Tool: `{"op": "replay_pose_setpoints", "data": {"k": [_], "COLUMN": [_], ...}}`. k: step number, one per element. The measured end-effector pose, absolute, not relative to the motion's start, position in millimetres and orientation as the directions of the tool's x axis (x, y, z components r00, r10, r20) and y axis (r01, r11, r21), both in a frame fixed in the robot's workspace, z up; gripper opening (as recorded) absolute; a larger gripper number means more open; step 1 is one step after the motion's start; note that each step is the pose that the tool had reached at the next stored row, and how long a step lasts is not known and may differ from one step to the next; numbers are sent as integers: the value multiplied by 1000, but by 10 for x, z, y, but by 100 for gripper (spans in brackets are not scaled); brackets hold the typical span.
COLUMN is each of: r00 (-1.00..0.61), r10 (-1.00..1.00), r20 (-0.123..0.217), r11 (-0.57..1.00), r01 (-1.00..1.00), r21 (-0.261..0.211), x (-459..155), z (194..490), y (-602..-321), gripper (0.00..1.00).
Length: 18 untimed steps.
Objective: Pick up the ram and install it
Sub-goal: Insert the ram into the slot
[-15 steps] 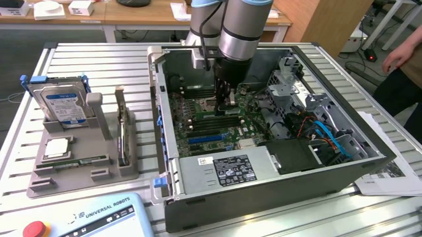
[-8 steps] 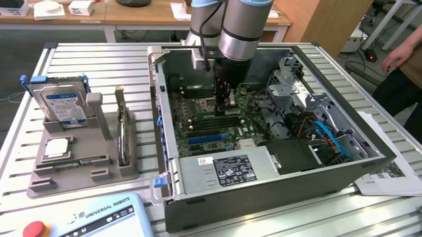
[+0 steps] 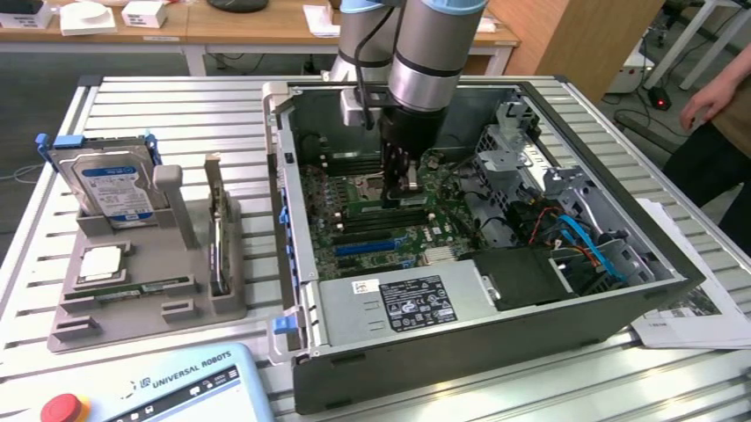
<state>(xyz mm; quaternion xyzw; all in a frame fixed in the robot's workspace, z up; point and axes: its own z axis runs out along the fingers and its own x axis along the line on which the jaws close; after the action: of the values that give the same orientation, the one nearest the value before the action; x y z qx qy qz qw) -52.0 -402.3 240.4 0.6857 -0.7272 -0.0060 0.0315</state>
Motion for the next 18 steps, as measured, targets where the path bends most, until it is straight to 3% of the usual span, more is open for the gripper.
{"op": "replay_pose_setpoints", "data": {"k": [18], "r00": [-58], "r10": [-998], "r20": [38], "r11": [60], "r01": [-997], "r21": [52], "x": [-535], "z": [2301], "y": [-4023], "gripper": [13]}}
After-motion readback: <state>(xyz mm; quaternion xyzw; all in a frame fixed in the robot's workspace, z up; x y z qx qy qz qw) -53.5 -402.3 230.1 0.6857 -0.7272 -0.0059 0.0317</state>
